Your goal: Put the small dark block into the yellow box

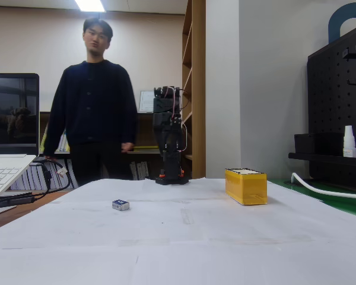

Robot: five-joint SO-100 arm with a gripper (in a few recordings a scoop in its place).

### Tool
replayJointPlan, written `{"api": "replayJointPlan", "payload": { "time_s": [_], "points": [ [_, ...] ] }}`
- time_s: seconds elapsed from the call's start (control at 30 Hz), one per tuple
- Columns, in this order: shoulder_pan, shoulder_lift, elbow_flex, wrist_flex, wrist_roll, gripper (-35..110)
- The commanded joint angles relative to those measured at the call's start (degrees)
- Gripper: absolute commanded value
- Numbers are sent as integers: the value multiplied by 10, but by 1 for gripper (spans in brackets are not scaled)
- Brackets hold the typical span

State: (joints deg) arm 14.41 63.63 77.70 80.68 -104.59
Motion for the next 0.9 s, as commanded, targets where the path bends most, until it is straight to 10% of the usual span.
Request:
{"api": "replayJointPlan", "payload": {
  "time_s": [0.0, 0.87],
  "points": [
    [24, 17, 49, -42, -33, 0],
    [125, 241, 330, 48, 424, 3]
  ]
}}
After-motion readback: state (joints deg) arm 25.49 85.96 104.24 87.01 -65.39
